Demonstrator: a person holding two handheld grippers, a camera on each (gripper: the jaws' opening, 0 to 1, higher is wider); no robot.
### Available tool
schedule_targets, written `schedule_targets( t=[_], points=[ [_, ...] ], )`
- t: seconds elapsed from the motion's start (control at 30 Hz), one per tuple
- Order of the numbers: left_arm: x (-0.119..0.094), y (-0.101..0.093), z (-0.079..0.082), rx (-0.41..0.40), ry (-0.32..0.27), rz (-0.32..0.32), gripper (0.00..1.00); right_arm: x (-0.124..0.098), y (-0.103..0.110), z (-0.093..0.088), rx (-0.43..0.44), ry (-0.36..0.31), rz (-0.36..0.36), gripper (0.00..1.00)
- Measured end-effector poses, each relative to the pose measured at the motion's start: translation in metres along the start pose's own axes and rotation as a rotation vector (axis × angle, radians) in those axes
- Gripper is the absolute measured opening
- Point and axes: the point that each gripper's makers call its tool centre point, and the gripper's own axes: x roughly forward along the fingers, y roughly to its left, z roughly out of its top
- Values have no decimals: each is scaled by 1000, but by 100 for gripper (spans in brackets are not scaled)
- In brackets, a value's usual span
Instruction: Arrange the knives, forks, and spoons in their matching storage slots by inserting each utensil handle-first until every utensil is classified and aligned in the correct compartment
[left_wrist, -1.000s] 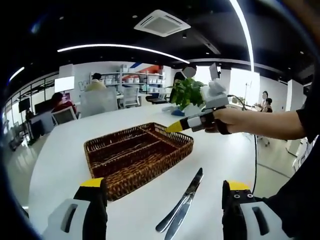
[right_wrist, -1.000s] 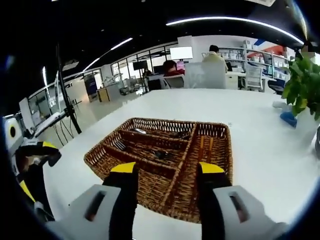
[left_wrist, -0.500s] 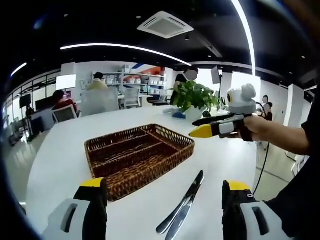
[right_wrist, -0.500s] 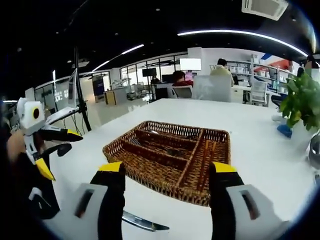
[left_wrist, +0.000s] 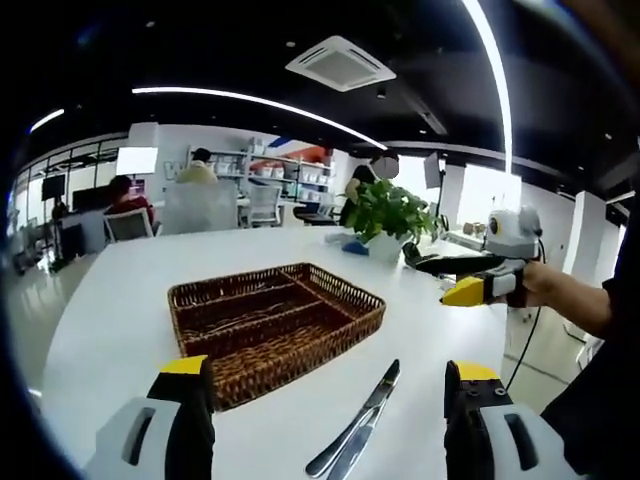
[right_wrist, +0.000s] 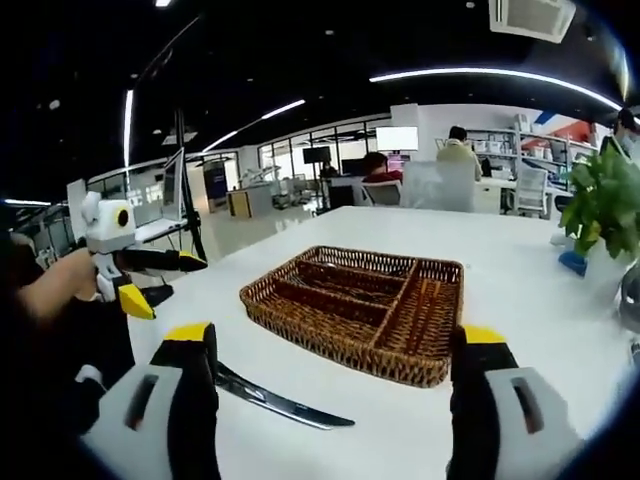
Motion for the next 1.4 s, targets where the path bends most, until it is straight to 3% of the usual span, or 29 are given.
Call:
schedule_targets(
  t=[0.27,0.47,1.03,1.23,1.4],
  points=[
    [-10,3,-5,-18,-5,3,100,-16,1,-12,15,17,-2,100],
    [-12,2,-9,-8,-7,-6,100,-21,-1,-14,-20,29,-18,100],
    [-15,5,-12,11,1,-5,100,-17,3,-18,-92,80,17,98],
    [-12,5,-17,26,29,-9,100,-15,1,-22,-111,112,33,97],
    [-7,-2,-25,39,76,-41,100,-14,2,-33,-144,170,68,89]
  ],
)
